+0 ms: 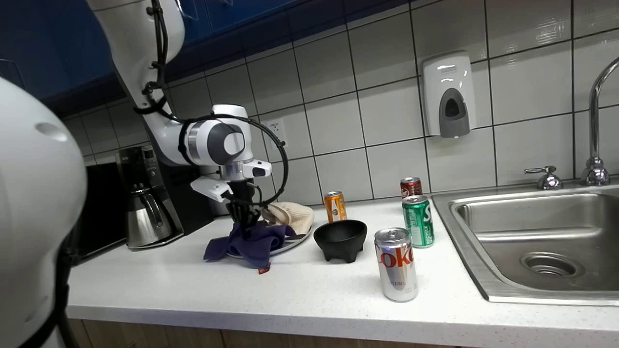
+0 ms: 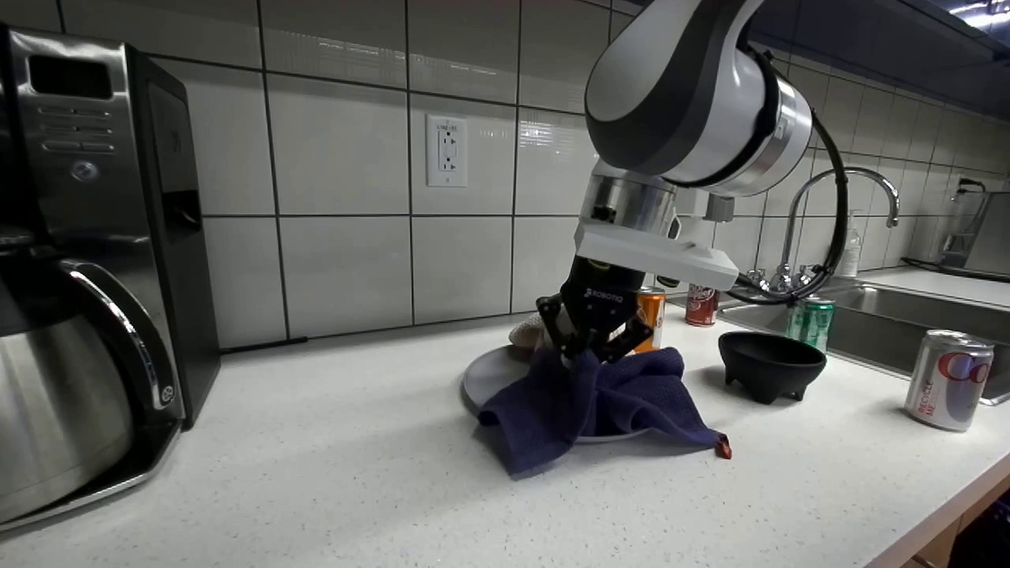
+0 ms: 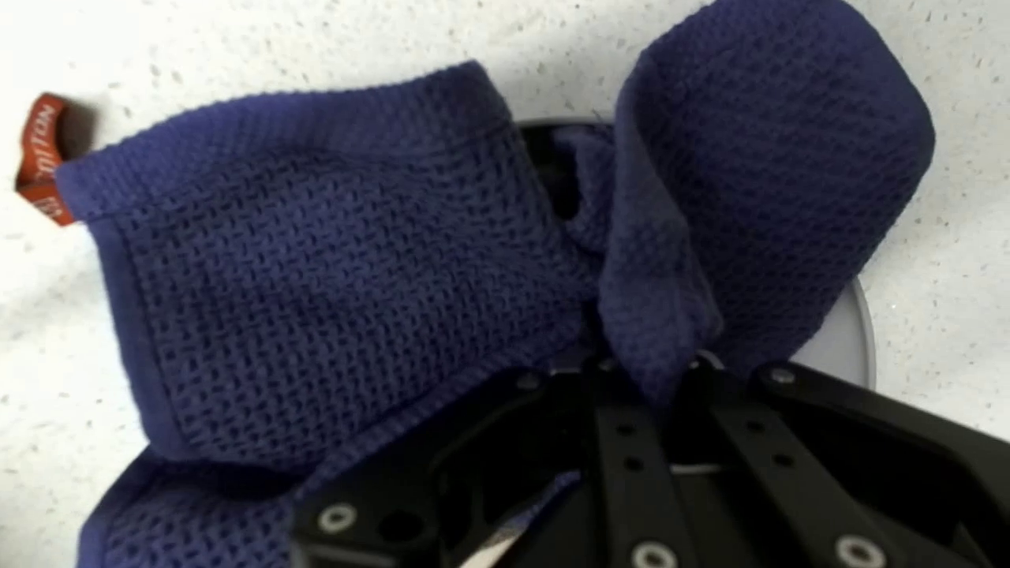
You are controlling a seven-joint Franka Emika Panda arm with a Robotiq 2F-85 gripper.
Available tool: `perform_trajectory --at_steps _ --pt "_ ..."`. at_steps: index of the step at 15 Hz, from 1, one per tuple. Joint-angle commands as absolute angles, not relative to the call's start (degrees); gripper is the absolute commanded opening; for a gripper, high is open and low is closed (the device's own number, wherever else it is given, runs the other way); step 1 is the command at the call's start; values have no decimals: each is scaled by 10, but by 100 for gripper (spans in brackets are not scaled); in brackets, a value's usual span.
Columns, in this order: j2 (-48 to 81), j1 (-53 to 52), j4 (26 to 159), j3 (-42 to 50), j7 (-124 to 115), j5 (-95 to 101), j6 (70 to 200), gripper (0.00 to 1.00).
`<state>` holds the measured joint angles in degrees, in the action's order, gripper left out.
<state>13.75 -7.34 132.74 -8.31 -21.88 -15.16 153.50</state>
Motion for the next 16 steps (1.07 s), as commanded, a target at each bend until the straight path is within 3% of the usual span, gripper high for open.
perform_trajectory --at_steps 1,16 --pt "101 -89 1348 -81 -223 -150 1548 2" --pt "1 -152 1326 -105 -296 31 1538 2"
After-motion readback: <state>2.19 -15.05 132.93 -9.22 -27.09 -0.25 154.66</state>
